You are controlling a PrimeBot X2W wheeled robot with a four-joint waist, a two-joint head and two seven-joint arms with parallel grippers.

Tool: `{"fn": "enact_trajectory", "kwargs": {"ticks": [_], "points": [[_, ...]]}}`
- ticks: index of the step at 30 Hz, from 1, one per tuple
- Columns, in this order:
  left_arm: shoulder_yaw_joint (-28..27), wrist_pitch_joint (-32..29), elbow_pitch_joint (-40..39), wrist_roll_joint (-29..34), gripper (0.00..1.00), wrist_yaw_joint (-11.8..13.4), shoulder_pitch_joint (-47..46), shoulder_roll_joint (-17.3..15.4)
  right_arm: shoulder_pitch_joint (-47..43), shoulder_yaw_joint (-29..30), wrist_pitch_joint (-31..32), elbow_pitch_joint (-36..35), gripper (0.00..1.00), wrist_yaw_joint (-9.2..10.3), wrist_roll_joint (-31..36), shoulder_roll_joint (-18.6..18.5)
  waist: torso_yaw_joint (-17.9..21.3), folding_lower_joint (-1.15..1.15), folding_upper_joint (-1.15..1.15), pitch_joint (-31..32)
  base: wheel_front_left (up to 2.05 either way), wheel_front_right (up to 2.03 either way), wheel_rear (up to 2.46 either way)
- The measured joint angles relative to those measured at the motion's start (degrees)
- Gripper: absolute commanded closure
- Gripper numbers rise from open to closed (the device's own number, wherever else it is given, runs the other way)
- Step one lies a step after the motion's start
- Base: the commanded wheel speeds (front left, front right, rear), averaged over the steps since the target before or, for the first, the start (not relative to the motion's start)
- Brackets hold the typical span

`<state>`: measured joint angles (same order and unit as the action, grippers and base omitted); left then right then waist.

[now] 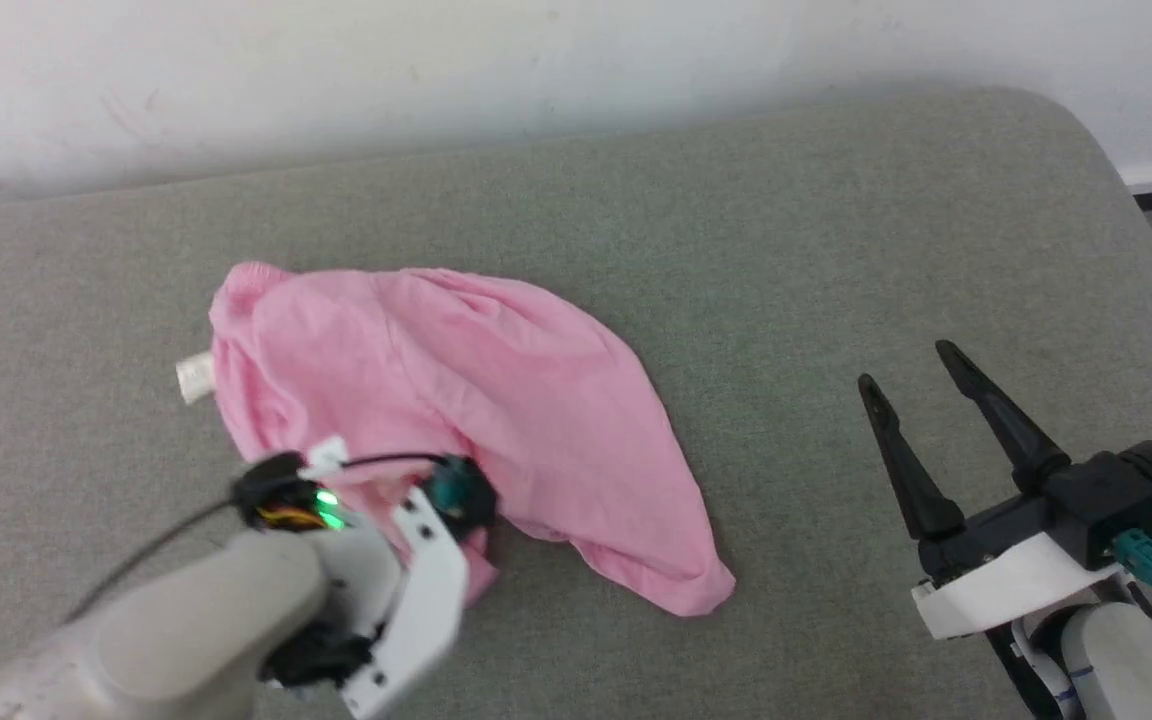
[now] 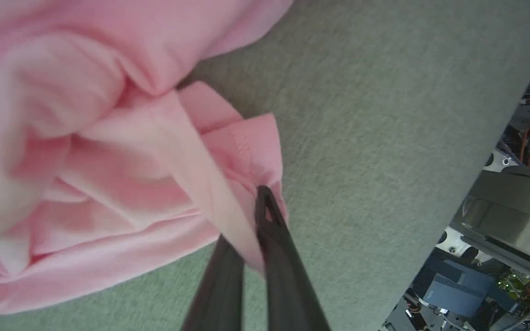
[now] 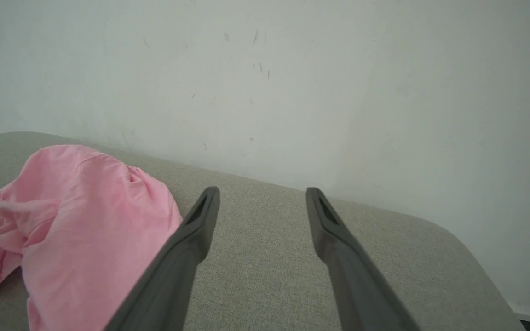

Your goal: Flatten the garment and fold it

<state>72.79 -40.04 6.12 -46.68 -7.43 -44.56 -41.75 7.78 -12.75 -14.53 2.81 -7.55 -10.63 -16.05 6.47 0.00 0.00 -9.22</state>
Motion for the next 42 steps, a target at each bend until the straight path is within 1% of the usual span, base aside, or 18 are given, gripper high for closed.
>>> {"fn": "enact_trajectory", "kwargs": {"ticks": [4, 7, 9, 12, 14, 17, 19, 21, 24, 25, 26, 30, 32, 34, 36, 38, 40, 42], "points": [[0.46, 1.24, -5.76, -0.10, 1.00, -0.02, 1.06, 3.22, -0.03, 1.30, -0.14, -0.24, 0.00, 0.01, 0.00, -0.03, 0.55, -0.01, 0.00, 0.85, 0.00, 0.00, 0.00], [0.48, 4.35, -5.70, -0.21, 1.00, -0.02, 0.85, 7.99, -0.04, 1.91, -0.14, -0.57, 0.00, 0.01, 0.01, 0.01, 1.06, 0.00, 0.00, 0.32, 0.00, 0.00, 0.00], [0.48, 5.60, -3.81, 1.38, 1.00, -0.02, 0.44, 12.01, 0.01, 2.05, -0.14, -0.80, 0.00, 0.01, 0.04, 0.14, 1.48, 0.00, 0.00, -0.46, 0.00, 0.00, 0.00], [0.56, 8.23, 1.67, 2.09, 1.00, -0.02, 0.34, 18.12, 0.24, 1.82, -0.14, -1.04, 0.00, 0.01, 0.09, 0.47, 2.39, 0.01, 0.00, -1.76, 0.00, 0.00, 0.00], [0.54, 8.62, 4.66, 4.89, 1.00, -0.02, 0.32, 21.12, 0.54, 1.89, -0.15, -1.11, 0.00, 0.01, 0.09, 0.76, 3.20, 0.00, 0.00, -2.66, 0.00, 0.00, 0.00], [0.54, 11.74, 8.37, 4.80, 1.00, -0.02, 0.35, 25.17, 1.02, 2.68, -0.15, -1.05, 0.00, 0.01, 0.09, 0.98, 4.30, 0.01, 0.00, -4.12, 0.00, 0.00, 0.00], [0.54, 12.32, 9.99, 4.90, 1.00, -0.02, 0.41, 27.50, 1.16, 3.18, -0.15, -1.02, 0.00, 0.01, 0.11, 1.03, 4.88, 0.00, 0.00, -5.02, 0.00, 0.00, 0.00], [0.53, 12.23, 11.23, 5.03, 1.00, -0.02, 0.66, 29.07, 1.16, 3.21, -0.15, -0.97, 0.00, 0.01, 0.19, 1.33, 5.30, 0.00, 0.00, -5.72, 0.00, 0.00, 0.00], [0.64, 12.46, 13.58, 6.26, 1.00, -0.03, 1.27, 29.72, 1.25, 2.94, -0.15, -0.36, 0.00, 0.00, 0.51, 1.68, 5.51, 0.01, 0.00, -5.92, 0.00, 0.00, 0.00], [0.62, 13.79, 14.50, 6.80, 0.62, -0.03, 1.28, 29.65, 1.34, 2.91, -0.15, -0.24, 0.00, 0.00, 0.51, 1.68, 5.51, 0.00, 0.00, -5.72, 0.00, 0.00, 0.00], [0.58, 15.44, 15.27, 6.92, 0.00, -0.03, 1.27, 29.64, 1.35, 2.94, -0.15, -0.15, 0.00, 0.01, 0.51, 1.62, 5.47, 0.00, 0.00, -5.47, 0.00, 0.00, 0.00], [0.55, 25.92, 16.67, 7.42, 0.00, -0.03, 0.51, 29.45, 0.90, 3.24, -0.15, 0.33, 0.00, 0.00, 0.60, 1.02, 4.95, 0.00, 0.00, -3.81, 0.00, 0.00, 0.00], [-0.86, 31.03, 17.00, 8.20, 0.00, 0.01, -0.09, 29.25, -0.07, 3.45, -0.15, 0.36, 0.00, 0.01, 0.66, 0.54, 4.44, 0.00, 0.00, -2.64, 0.00, 0.00, 0.00], [-2.70, 34.88, 16.57, 8.47, 0.00, 1.11, -0.36, 28.74, -1.09, 3.50, -0.15, 0.37, 0.00, 0.01, 0.69, 0.03, 3.74, 0.00, 0.00, -1.25, 0.00, 0.00, 0.00], [-4.60, 38.08, 15.26, 8.68, 0.00, 3.24, -0.34, 27.85, -1.77, 3.37, -0.14, 0.24, 0.00, 0.01, 1.02, -0.38, 2.85, -0.01, 0.00, 0.24, 0.00, 0.00, 0.00], [-6.93, 41.12, 13.38, 9.10, 0.00, 6.11, -0.33, 26.47, -2.14, 2.97, -0.10, -0.01, 0.00, 0.01, 1.16, -0.99, 1.92, -0.01, 0.00, 1.58, 0.00, 0.00, 0.00], [-9.66, 44.56, 11.61, 10.15, 0.00, 10.03, -0.29, 24.50, -2.11, 2.43, 0.44, -0.49, 0.00, 0.01, 1.63, -1.91, 0.92, -0.02, 0.00, 2.61, 0.00, 0.00, 0.00], [-12.84, 48.51, 10.16, 11.24, 0.00, 14.49, 0.02, 22.03, -1.91, 1.44, 1.26, -0.91, 0.00, 0.00, 1.69, -2.79, -0.02, -0.01, 0.00, 3.45, 0.00, 0.00, 0.00]]}}
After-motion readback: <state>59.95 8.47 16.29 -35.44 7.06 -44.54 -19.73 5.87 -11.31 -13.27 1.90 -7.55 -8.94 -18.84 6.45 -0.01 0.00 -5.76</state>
